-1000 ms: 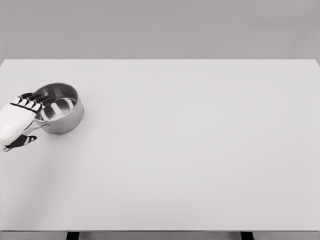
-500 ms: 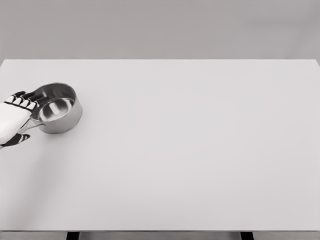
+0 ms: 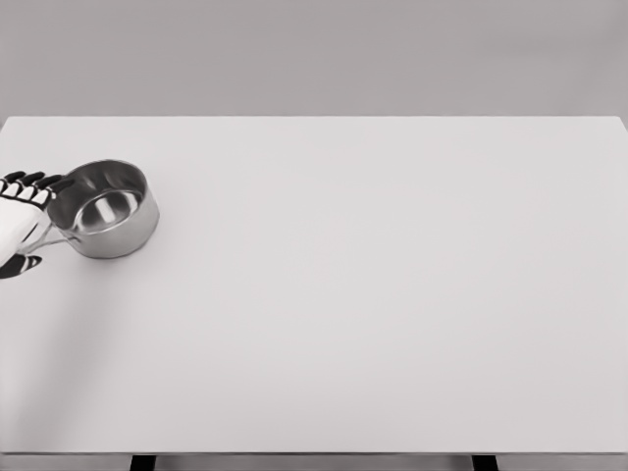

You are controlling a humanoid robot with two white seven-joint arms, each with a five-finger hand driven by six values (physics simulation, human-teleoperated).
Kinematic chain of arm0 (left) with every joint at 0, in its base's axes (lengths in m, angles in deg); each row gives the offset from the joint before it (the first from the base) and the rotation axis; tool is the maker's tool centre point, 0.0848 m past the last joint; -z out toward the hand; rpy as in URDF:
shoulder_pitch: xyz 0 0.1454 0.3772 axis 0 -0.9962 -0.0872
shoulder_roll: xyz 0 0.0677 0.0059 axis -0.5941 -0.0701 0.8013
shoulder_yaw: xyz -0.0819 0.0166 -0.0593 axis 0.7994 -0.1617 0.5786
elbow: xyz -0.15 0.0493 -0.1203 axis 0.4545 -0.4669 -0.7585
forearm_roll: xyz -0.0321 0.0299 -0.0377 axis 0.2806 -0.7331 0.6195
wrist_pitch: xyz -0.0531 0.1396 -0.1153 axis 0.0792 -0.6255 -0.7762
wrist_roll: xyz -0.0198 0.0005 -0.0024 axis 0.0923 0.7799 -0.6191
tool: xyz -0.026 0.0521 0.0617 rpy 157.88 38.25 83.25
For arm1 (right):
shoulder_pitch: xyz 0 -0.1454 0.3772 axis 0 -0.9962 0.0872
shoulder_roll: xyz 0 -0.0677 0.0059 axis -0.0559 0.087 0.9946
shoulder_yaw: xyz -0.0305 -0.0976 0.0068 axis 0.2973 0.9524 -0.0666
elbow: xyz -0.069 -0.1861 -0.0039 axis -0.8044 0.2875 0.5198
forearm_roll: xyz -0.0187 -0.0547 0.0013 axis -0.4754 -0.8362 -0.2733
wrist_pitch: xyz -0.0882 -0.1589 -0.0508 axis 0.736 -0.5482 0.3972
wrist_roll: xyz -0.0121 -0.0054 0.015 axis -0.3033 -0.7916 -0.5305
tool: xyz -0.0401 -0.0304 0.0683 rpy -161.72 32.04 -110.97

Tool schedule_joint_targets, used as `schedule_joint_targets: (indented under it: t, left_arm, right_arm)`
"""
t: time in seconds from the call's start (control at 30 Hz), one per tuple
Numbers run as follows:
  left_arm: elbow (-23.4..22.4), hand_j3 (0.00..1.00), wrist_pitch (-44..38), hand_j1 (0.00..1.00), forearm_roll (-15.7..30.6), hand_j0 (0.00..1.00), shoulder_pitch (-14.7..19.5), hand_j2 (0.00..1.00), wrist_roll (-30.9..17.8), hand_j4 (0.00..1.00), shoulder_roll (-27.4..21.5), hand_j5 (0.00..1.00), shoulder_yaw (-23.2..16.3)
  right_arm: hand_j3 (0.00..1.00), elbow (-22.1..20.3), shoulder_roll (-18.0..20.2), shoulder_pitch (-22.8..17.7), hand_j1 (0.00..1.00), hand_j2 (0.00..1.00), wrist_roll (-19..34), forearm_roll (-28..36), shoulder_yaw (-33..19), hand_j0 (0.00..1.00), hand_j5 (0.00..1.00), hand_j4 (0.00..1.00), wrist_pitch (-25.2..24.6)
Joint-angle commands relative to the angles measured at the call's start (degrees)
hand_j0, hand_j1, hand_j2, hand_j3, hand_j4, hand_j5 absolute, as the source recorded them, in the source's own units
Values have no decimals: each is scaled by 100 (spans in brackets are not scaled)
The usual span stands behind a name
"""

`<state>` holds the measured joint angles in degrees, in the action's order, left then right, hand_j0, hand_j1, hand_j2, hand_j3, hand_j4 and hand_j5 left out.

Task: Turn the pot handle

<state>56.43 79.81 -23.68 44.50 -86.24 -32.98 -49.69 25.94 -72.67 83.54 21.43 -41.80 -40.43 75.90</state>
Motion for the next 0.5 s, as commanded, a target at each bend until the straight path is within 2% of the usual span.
schedule_joint_targets:
  t: [0.0, 0.47]
  left_arm:
    - [-30, 100, -57, 100, 10, 100, 9, 100, 4, 100, -4, 100, 17]
    - [-408, 100, -57, 100, 2, 100, 237, 100, 4, 100, -13, 100, 9]
  right_arm:
    - [100, 0, 0, 0, 100, 100, 1, -1, 0, 100, 100, 100, -2]
    - [100, 0, 0, 0, 100, 100, 1, -1, 0, 100, 100, 100, -2]
